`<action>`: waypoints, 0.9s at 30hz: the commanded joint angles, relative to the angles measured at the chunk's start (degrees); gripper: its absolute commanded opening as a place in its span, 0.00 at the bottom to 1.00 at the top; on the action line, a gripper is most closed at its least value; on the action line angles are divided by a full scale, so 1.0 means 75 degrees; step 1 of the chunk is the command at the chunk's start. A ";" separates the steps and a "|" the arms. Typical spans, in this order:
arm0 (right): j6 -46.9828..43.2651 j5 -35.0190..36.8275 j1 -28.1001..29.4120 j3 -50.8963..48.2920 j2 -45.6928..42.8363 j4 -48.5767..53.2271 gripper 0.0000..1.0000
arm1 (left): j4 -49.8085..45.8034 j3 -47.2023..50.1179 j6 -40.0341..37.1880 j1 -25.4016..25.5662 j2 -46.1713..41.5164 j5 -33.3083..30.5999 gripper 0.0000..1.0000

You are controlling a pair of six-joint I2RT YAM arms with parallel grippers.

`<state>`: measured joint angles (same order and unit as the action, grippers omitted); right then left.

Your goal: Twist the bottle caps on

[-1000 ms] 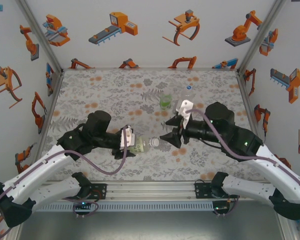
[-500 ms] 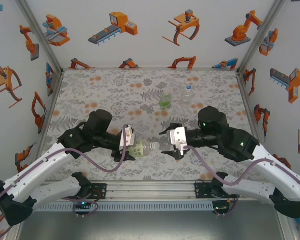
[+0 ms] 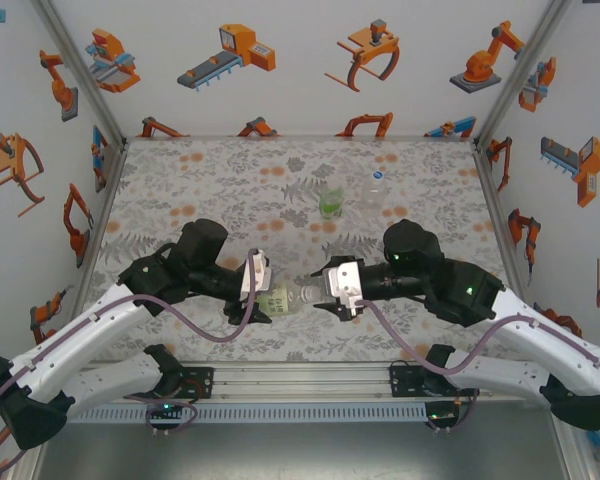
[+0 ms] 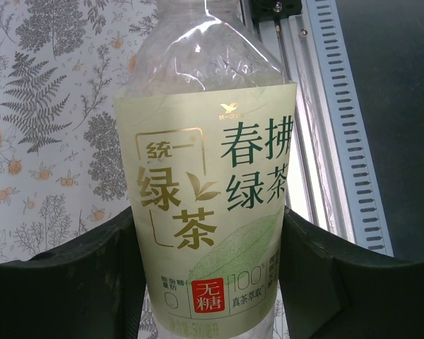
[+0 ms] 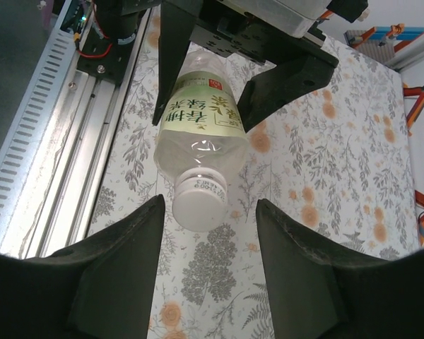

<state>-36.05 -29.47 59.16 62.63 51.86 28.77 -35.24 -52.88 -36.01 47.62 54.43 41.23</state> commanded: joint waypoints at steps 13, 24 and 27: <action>0.0084 0.0098 0.0081 -0.0220 -0.0015 -0.0230 0.42 | 0.0094 -0.0203 0.0260 -0.0136 0.0038 0.0513 0.00; 0.0378 0.0074 0.0093 -0.0320 -0.0070 -0.0422 0.30 | 0.0205 -0.0191 0.0238 -0.0164 -0.0096 0.0677 0.00; 0.0633 0.0063 0.0093 -0.0377 -0.0107 -0.0563 0.23 | 0.0203 -0.0191 0.0117 -0.0173 -0.0122 0.0710 0.00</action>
<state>-34.02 -28.91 59.46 60.80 51.64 27.11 -35.16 -52.90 -34.48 46.46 54.50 43.53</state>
